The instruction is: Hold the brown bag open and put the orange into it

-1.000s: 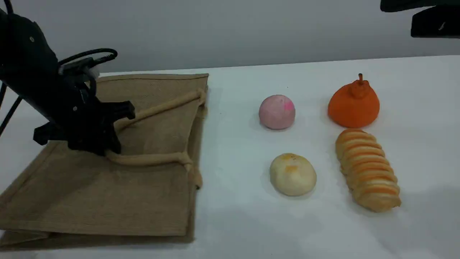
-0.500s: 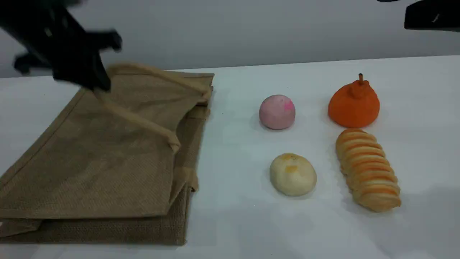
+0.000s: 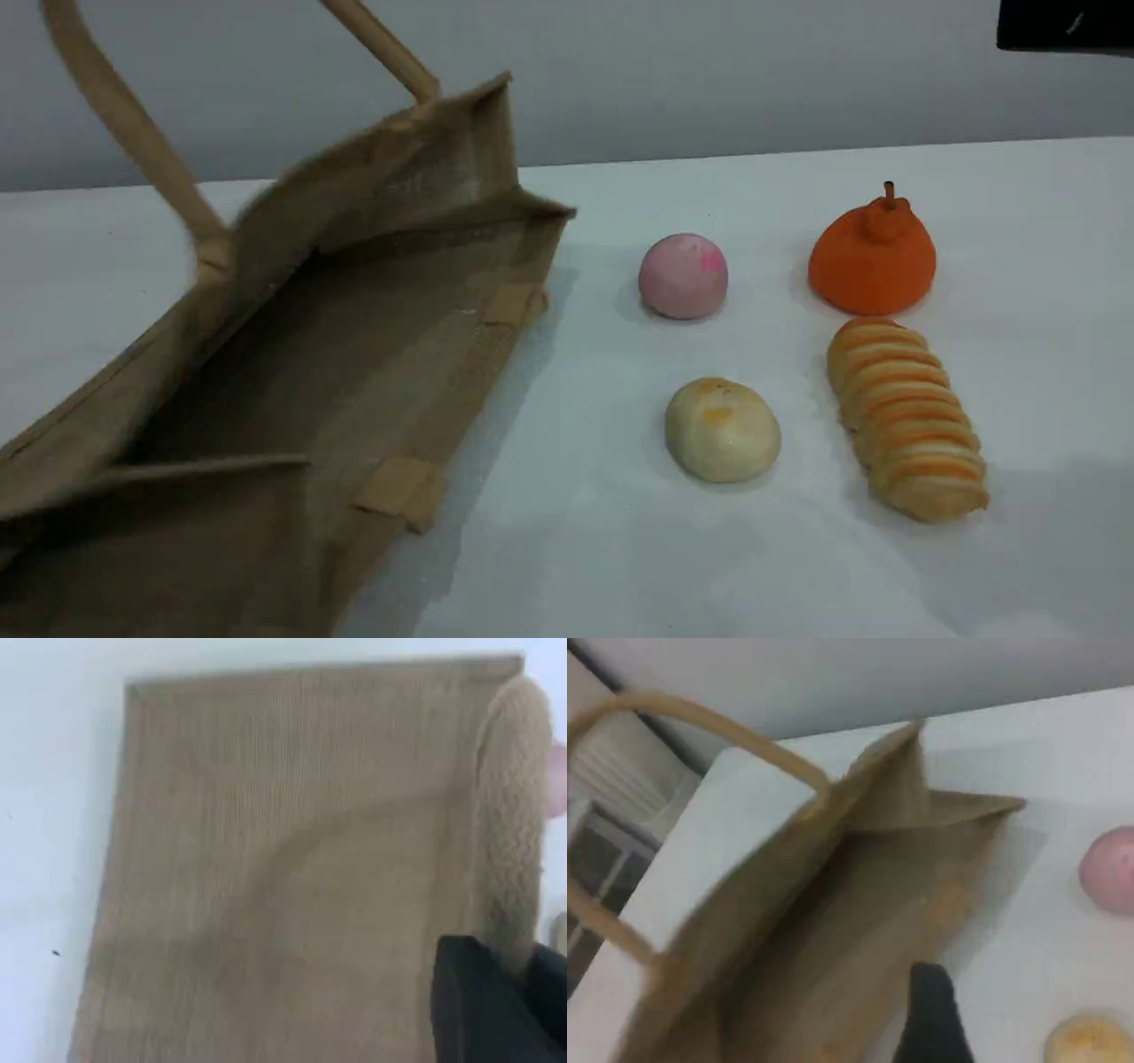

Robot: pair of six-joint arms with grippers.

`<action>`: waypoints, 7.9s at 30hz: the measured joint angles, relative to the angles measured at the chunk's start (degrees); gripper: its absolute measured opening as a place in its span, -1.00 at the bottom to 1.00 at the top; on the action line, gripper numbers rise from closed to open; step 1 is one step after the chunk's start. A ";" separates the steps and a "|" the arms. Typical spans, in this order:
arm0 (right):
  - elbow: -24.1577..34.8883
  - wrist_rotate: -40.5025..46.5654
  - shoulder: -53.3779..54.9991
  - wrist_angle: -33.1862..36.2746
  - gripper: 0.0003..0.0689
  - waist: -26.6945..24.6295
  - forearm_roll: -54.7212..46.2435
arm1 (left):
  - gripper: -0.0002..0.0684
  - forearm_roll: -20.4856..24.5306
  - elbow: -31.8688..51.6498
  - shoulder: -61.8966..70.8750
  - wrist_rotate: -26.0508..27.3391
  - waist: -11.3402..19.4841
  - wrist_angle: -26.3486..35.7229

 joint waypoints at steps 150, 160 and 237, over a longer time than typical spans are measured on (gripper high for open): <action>-35.46 7.85 38.61 -22.12 -0.83 46.15 -4.14 | -0.73 -13.65 -5.66 -5.12 13.41 0.00 13.37; -35.58 5.88 37.83 -19.75 0.17 46.15 -4.75 | -0.73 -13.28 -5.66 -5.12 13.52 0.00 13.43; -35.32 98.60 -32.64 31.04 0.33 46.20 -109.33 | 0.33 -44.72 21.14 13.76 39.70 -14.11 -19.23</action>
